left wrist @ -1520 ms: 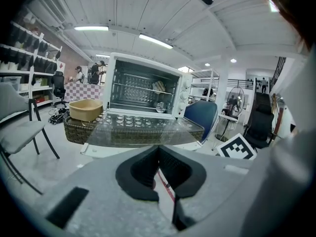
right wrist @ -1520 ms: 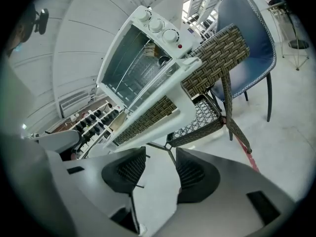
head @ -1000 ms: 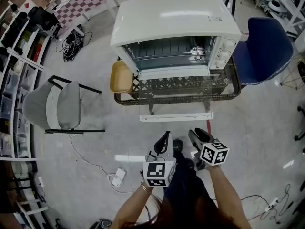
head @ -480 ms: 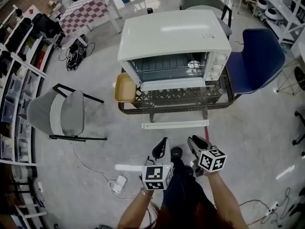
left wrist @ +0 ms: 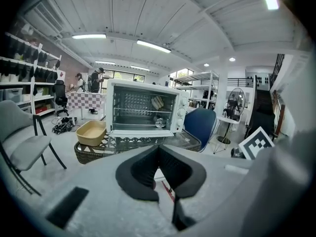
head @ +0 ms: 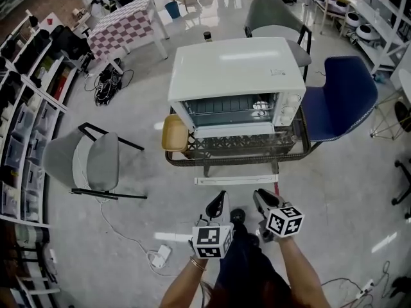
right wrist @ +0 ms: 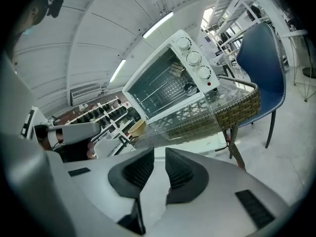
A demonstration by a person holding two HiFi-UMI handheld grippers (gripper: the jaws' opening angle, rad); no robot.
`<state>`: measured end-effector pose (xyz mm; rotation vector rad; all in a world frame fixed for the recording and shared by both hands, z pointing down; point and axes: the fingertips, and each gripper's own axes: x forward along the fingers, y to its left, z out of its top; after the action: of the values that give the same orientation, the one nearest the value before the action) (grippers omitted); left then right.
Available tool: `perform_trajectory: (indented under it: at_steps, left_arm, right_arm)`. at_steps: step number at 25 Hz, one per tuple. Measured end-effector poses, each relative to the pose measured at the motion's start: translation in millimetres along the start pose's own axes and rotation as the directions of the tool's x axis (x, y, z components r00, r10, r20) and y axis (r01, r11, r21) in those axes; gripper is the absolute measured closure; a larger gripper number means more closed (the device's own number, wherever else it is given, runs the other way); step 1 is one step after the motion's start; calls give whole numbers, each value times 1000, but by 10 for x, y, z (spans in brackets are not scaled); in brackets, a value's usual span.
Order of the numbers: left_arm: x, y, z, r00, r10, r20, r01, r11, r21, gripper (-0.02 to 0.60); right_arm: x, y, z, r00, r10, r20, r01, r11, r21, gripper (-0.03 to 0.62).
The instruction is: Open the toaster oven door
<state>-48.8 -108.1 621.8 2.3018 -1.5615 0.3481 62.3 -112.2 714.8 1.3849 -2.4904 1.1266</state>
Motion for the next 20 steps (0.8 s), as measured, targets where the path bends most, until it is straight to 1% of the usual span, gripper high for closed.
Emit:
perform_trajectory:
  at_steps: [6, 12, 20]
  left_arm:
    - [-22, -29, 144, 1000, 2, 7, -2, 1000, -1, 568]
    - [-32, -62, 304, 1000, -3, 30, 2, 1000, 5, 568]
    - [-84, -113, 482, 999, -25, 29, 23, 999, 42, 568]
  right_arm:
    - [-109, 66, 154, 1000, -8, 21, 9, 1000, -14, 554]
    - [-185, 110, 303, 999, -9, 38, 10, 999, -38, 568]
    - [-291, 205, 584, 998, -17, 61, 22, 997, -73, 582]
